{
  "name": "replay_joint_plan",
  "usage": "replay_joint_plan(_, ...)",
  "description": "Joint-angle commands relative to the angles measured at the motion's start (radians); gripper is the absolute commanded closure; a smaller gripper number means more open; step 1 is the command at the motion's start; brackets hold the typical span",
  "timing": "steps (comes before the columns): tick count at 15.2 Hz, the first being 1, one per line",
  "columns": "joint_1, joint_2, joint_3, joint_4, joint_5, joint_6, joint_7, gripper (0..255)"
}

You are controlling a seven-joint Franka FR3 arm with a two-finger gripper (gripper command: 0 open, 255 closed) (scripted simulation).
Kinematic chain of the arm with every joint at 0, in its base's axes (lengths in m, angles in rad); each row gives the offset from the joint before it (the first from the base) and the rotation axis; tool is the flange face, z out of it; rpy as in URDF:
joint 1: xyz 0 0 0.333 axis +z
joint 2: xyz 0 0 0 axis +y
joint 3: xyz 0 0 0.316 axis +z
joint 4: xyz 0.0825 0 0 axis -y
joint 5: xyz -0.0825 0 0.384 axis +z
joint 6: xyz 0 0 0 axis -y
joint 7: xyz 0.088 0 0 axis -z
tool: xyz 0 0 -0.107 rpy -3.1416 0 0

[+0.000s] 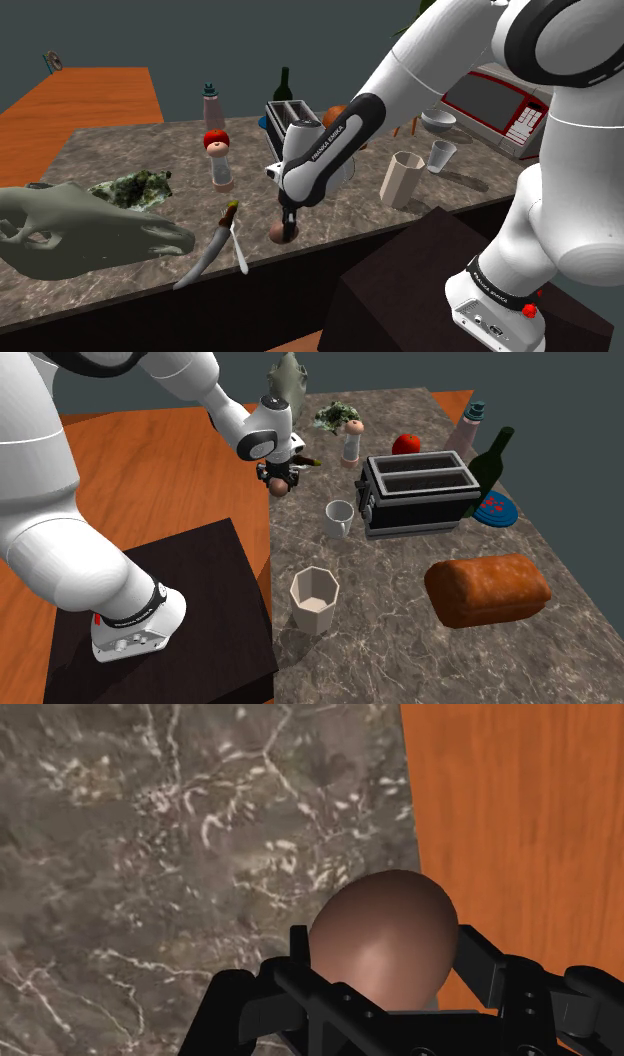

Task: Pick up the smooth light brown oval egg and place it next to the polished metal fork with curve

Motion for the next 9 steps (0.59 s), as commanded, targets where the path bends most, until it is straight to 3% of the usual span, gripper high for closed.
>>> replay_joint_plan(1,0.000,0.005,0.000,-0.001,0.000,0.001,0.000,255)
replay_joint_plan(3,0.000,0.005,0.000,-0.001,0.000,0.001,0.000,255)
replay_joint_plan(4,-0.001,0.004,0.000,-0.001,0.000,0.001,-0.001,0)
replay_joint_plan(9,0.000,0.005,0.000,-0.001,0.000,0.001,0.000,0)
